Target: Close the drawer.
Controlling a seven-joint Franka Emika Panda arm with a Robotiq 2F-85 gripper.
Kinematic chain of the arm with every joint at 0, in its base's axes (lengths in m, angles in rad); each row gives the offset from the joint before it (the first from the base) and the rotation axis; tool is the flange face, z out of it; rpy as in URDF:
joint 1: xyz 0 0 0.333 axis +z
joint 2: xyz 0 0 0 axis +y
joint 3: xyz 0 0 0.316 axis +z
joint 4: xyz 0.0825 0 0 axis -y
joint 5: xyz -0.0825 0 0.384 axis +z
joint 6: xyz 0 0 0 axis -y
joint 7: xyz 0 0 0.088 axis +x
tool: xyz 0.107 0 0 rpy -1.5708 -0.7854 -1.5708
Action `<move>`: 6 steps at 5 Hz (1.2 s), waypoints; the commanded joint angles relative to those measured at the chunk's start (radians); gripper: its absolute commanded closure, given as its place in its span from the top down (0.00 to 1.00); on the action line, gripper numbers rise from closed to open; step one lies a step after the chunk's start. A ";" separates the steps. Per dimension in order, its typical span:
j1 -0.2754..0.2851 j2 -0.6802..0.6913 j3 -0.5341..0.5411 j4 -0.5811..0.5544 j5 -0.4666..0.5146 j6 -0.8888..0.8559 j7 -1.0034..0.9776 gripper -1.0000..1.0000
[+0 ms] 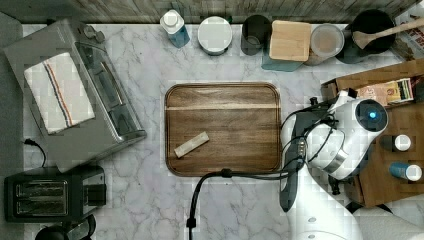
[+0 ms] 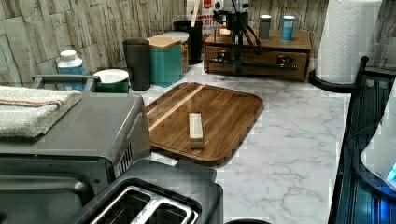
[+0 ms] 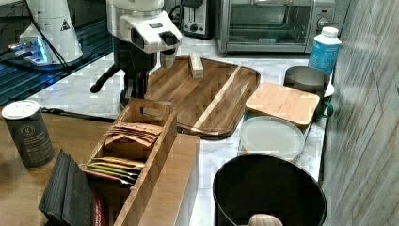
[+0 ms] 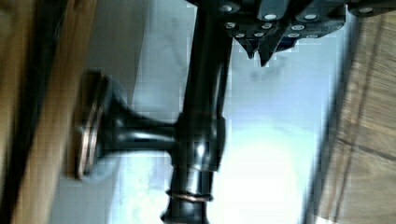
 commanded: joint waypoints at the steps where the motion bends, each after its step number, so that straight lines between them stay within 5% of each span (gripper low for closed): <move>1: -0.096 -0.007 -0.155 0.136 -0.066 0.149 0.005 0.00; 6: -0.060 0.000 -0.194 0.136 -0.041 0.149 -0.011 0.00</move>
